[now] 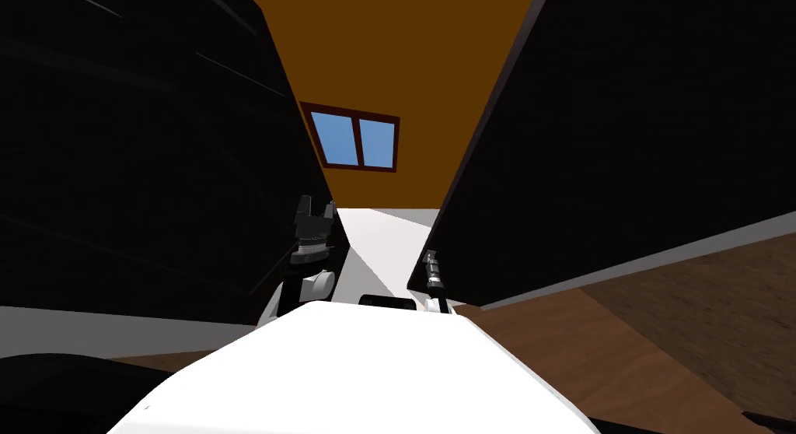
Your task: Push the door open
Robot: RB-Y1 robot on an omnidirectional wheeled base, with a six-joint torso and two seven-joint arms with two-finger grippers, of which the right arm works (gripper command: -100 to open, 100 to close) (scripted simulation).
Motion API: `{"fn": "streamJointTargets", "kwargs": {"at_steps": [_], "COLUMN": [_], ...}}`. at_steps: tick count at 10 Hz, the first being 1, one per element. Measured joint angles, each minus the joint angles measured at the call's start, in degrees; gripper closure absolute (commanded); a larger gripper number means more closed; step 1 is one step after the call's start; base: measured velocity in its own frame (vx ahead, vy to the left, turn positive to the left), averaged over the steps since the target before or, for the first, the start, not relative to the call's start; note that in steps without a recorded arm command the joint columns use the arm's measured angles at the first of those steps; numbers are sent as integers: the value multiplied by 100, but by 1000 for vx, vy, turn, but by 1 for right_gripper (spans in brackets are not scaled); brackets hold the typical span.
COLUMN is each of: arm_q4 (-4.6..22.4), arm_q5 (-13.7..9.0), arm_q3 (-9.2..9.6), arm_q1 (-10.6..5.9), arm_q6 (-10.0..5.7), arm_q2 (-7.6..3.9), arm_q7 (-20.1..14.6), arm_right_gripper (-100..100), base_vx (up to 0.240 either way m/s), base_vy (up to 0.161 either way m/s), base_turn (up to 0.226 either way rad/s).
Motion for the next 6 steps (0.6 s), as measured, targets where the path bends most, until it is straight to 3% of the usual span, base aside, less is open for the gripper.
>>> {"fn": "streamJointTargets", "kwargs": {"at_steps": [3, 5, 6], "arm_q4": [-8, 49, -37], "arm_q5": [-33, -70, -90], "arm_q3": [-65, -141, -179], "arm_q1": [67, 21, 46], "arm_q6": [49, 10, 77], "arm_q2": [3, -32, -47], "arm_q7": [33, 40, 47], "arm_right_gripper": [100, 100, 100], "base_vx": [165, 202, 213], "base_vy": [35, 7, 44], "base_turn": [-40, -30, -46]}}
